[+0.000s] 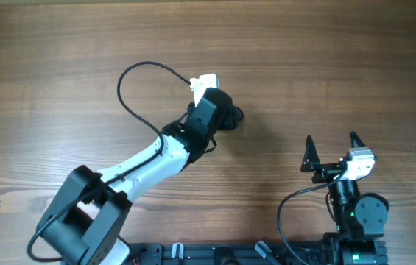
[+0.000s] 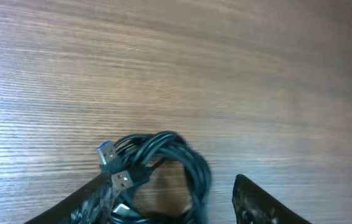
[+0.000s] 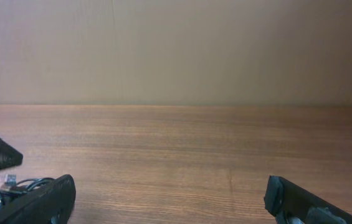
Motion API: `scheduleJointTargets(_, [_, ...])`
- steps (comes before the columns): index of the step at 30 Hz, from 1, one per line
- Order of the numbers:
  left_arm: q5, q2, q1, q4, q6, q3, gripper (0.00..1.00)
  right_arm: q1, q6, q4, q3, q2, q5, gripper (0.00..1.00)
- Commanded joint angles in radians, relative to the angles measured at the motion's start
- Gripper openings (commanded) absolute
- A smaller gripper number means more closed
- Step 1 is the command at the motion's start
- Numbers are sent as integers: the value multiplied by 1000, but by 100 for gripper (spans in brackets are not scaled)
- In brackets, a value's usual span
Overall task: Untangle cables
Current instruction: 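Close the left gripper on the cable bundle and lift it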
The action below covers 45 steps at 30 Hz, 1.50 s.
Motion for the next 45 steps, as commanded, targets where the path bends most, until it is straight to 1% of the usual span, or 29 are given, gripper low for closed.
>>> scheduleJointTargets(1, [-22,114,31,-4,87,5,64,3,-9,3,-1,-5,-5,100])
scheduleJointTargets(2, [-12,123,37,3,93,5,62,3,-9,3,-1,-5,-5,100])
scheduleJointTargets(4, [-12,123,37,5,94,5,52,3,-9,3,-1,-5,-5,100])
scheduleJointTargets(8, [13,166,42,-34,116,5,55,3,-9,3,-1,-5,-5,100])
scheduleJointTargets(9, [49,202,42,-19,116,5,42,3,-9,3,-1,-5,-5,100])
scheduleJointTargets(11, [48,204,42,-26,124,5,16,3,-9,3,-1,-5,-5,100])
scheduleJointTargets(12, [48,193,42,-39,142,5,8,3,-9,3,-1,-5,-5,100])
scheduleJointTargets(13, [47,169,42,-73,194,5,4,3,-9,3,-1,-5,-5,100])
scheduleJointTargets(16, [32,59,42,-214,326,5,4,3,-9,3,-1,-5,-5,100])
scheduleJointTargets(19, [45,-101,42,-399,581,5,4,3,-9,3,-1,-5,-5,100])
scheduleJointTargets(20, [45,-132,42,-444,654,5,4,3,-10,3,-1,-5,-5,100])
scheduleJointTargets(21, [44,-154,42,-476,700,5,19,3,-9,3,-1,-5,-5,100])
scheduleJointTargets(22, [43,-165,42,-489,702,5,100,3,-9,3,-1,-5,-5,100])
scheduleJointTargets(24, [44,-165,42,-489,691,5,100,3,-9,3,-1,-5,-5,100])
scheduleJointTargets(27, [39,-165,50,-489,495,5,100,3,-9,3,-1,-5,-5,100])
scheduleJointTargets(29, [29,-165,73,-494,138,5,100,3,-9,3,-1,-5,-5,100])
scheduleJointTargets(30, [29,-165,95,-563,-278,5,100,3,-9,3,-1,-5,-5,100])
scheduleJointTargets(31, [29,-165,98,-625,-505,5,100,3,-9,3,-1,-5,-5,100])
scheduleJointTargets(32, [29,-165,96,-640,-653,5,100,3,-9,3,-1,-5,-5,100])
scheduleJointTargets(33, [40,-165,91,-611,-705,5,100,3,-9,3,-1,-5,-5,100])
scheduleJointTargets(36, [65,-165,74,-643,-661,4,100,3,-9,3,-1,-5,-5,100])
scheduleJointTargets(37, [67,-165,66,-644,-606,4,96,3,-9,3,-1,-5,-5,100])
scheduleJointTargets(38, [67,-165,57,-617,-460,4,94,3,-9,3,-1,-5,-5,100])
scheduleJointTargets(39, [79,-165,45,-585,-246,4,94,3,-9,3,-1,-5,-5,100])
scheduleJointTargets(40, [93,-165,31,-571,-74,4,94,3,-9,3,-1,-5,-5,100])
scheduleJointTargets(42, [98,-165,12,-550,-37,4,75,3,-9,3,-1,-5,-5,100])
scheduleJointTargets(43, [116,-163,1,-531,-38,5,60,3,-9,3,-1,-5,-5,100])
scheduleJointTargets(44, [127,-156,-15,-495,-38,5,59,3,-9,3,-1,-5,-5,100])
scheduleJointTargets(45, [126,-148,-24,-466,-38,4,66,3,-9,3,-1,-5,-5,100])
